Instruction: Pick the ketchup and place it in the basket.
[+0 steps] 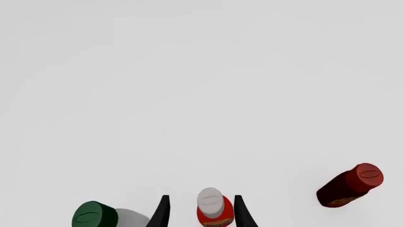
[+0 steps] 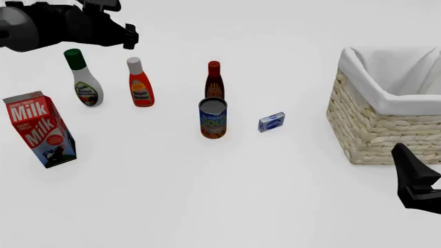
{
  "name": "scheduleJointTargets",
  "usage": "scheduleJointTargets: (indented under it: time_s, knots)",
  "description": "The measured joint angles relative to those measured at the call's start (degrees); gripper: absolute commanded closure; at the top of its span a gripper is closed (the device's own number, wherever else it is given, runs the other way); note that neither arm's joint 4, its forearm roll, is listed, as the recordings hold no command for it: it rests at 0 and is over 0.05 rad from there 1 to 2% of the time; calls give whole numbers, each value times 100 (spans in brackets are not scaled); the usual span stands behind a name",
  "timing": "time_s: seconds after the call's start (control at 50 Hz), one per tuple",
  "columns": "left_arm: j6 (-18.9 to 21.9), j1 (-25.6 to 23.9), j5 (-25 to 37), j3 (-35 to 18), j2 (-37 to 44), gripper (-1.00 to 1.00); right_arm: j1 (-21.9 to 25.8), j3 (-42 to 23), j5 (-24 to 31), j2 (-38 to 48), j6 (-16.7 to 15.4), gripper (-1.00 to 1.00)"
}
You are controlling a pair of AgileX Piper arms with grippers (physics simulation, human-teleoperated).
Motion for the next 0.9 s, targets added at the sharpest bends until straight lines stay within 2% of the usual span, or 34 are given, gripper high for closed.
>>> scheduleJointTargets:
  time_s: [0.9]
  knots:
    - [-112,-30,-155,-155,500,-100,-11,0,-41,86,31,-100]
